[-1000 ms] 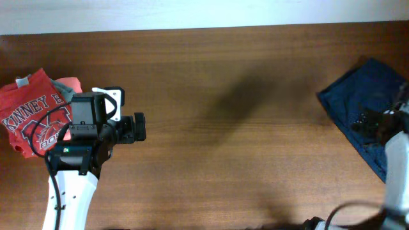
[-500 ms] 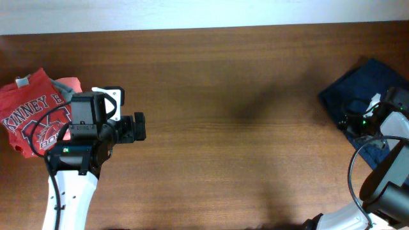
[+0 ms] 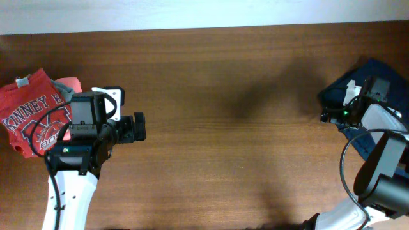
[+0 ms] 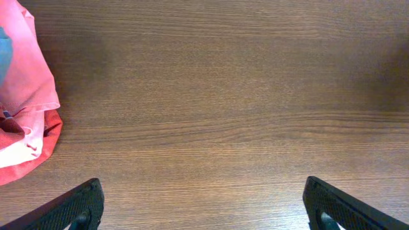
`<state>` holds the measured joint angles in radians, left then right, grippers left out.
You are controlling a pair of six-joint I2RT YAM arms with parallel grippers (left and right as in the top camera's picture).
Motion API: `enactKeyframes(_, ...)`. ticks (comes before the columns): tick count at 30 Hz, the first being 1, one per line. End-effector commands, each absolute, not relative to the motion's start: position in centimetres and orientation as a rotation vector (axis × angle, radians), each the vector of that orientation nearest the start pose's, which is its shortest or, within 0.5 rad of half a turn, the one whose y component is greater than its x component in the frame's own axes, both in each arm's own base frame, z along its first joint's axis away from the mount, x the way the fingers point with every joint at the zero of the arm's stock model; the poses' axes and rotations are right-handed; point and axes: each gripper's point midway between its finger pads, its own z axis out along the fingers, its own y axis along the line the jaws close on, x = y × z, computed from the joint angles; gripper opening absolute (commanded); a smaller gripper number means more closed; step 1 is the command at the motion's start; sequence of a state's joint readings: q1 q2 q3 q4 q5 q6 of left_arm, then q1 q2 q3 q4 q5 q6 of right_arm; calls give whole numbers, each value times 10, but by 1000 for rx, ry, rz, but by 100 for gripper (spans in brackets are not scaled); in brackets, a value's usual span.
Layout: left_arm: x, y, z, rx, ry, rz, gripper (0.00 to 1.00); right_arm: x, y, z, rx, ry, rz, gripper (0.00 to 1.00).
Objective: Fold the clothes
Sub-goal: 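Reach the right gripper to the navy shorts and grasp their edge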
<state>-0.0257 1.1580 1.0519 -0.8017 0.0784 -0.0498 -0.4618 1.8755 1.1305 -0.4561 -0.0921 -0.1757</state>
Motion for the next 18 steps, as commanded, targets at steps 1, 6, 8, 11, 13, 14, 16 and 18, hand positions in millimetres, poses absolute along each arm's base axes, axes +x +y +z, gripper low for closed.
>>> enactKeyframes(1,319,-22,206,6,2451,-137,99,372,-167,-5,333,2784,-34,98)
enactKeyframes(6,319,-22,206,6,2451,-137,99,365,-172,-21,352,2830,-78,95)
enactKeyframes(8,319,-22,206,6,2451,-137,99,365,-173,-21,352,2831,-81,72)
enactKeyframes(11,319,-22,206,6,2451,-137,99,365,-173,-21,353,2832,-80,45)
enactKeyframes(13,319,-22,206,6,2451,-138,99,365,-172,-21,352,2833,-80,22)
enactKeyframes(14,319,-22,206,6,2451,-137,99,365,-172,-21,352,2833,-80,19)
enactKeyframes(16,319,-22,206,6,2451,-137,99,365,-172,-21,351,2834,-79,16)
enactKeyframes(18,319,-22,206,6,2451,-137,99,366,-166,-21,337,2836,-57,10)
